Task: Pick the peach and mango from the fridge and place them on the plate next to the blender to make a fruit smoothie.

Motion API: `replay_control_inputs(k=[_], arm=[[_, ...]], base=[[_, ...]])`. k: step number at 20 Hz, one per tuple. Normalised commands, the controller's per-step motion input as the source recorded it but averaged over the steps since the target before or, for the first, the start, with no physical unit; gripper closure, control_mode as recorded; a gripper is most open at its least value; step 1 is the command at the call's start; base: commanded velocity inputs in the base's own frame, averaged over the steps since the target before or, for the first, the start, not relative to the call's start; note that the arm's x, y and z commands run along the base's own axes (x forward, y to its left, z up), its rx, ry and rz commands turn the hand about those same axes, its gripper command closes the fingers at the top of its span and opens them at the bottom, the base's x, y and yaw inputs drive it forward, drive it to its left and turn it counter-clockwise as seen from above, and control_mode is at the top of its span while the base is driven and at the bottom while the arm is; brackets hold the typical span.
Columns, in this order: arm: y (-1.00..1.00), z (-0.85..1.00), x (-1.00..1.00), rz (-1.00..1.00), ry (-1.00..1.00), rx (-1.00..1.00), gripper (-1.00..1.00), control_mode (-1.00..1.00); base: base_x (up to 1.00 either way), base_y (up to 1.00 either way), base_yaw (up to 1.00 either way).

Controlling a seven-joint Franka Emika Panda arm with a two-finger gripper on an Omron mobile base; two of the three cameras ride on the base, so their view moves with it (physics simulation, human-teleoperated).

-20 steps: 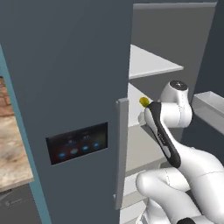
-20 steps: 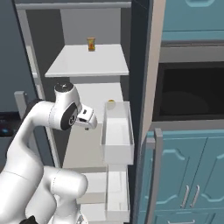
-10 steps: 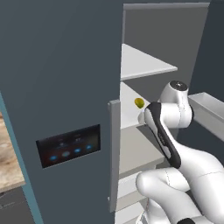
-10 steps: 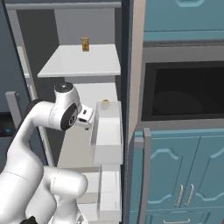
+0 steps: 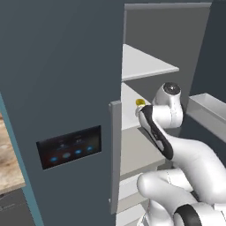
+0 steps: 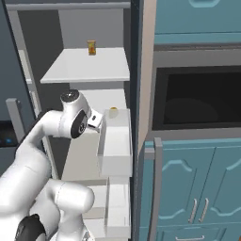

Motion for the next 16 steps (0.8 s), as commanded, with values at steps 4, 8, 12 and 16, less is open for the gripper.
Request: replay_control_inputs(k=[4, 8, 12, 16], arm=[[-0.33, 0.00, 1.00, -0.16, 0.00, 0.00, -1.00, -1.00], [-0.28, 0.00, 0.96, -0.09, 0.02, 0.00, -1.00, -1.00], [-0.08, 0.00, 0.35, 0.08, 0.02, 0.00, -1.00, -1.00], [-0.01, -0.10, 0.36, 0.03, 0.04, 0.00, -1.00, -1.00]], base=[[0.00, 0.00, 0.00], [0.00, 0.00, 0.00], [0.00, 0.00, 0.00], [0.00, 0.00, 0.00]])
